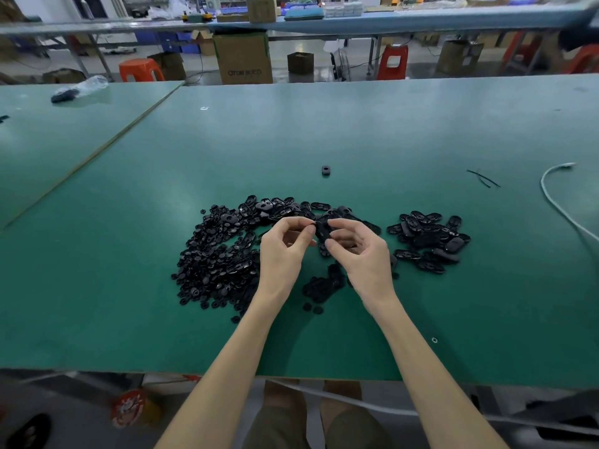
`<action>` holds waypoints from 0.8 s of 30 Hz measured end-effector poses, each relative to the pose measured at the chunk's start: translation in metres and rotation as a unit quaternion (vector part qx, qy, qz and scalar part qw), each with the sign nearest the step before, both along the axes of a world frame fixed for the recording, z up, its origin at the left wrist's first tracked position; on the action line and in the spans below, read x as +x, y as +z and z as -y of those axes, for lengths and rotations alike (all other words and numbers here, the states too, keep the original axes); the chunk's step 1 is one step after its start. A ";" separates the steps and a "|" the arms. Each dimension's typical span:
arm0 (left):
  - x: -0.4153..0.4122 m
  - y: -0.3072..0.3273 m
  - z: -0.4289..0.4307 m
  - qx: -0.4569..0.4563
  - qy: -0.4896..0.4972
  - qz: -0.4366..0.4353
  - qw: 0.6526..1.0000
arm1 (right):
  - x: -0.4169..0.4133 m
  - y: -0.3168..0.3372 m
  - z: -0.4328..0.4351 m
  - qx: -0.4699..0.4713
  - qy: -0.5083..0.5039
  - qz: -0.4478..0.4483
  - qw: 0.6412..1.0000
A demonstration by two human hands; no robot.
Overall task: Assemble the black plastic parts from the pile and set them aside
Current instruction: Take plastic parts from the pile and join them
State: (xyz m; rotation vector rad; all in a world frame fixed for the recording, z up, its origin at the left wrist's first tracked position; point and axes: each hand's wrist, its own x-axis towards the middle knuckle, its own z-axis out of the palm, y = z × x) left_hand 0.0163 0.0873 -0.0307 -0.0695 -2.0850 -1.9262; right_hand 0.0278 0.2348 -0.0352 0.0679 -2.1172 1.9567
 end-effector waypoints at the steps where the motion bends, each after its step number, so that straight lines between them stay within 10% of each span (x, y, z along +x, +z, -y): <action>1: 0.000 0.000 0.000 0.007 -0.003 0.000 1.000 | 0.000 0.000 0.001 0.016 0.010 0.001 1.000; 24: -0.002 -0.004 0.002 -0.003 -0.036 0.010 0.999 | 0.004 0.003 0.001 -0.047 -0.011 0.017 0.999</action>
